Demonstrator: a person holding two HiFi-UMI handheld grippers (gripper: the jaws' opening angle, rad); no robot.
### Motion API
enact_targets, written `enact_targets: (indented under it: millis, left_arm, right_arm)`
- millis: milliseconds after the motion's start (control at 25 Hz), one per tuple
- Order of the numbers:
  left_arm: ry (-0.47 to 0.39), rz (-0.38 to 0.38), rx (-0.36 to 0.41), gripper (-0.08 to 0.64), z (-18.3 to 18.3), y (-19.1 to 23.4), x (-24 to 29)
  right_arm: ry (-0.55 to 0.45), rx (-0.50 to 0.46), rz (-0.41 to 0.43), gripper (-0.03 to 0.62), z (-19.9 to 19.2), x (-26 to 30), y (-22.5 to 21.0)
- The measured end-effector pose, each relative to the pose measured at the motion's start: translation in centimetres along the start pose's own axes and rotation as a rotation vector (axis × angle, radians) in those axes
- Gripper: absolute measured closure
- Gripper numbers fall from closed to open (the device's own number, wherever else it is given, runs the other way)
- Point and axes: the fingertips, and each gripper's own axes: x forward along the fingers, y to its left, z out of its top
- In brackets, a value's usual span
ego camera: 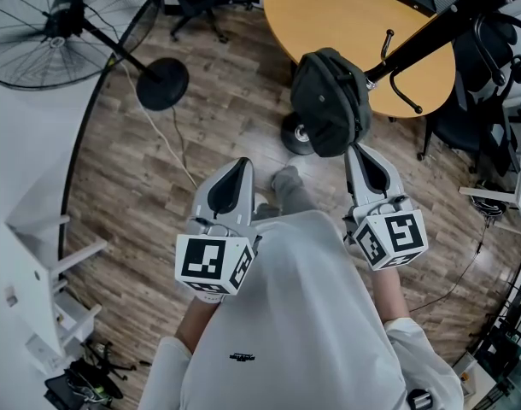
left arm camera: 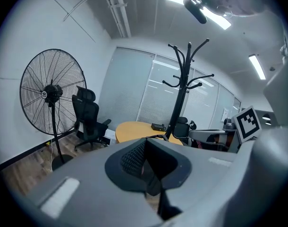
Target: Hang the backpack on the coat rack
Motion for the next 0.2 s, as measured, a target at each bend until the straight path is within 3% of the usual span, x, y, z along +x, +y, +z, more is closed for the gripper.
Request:
enact_targets:
  millis: [200]
  left_arm:
    - [-0.008,-0.003,-0.007,0.541,0.24,0.08,-0.13]
  right_arm:
    - [0.001,0.0,-0.011,0.591,0.0,0.05,-0.01]
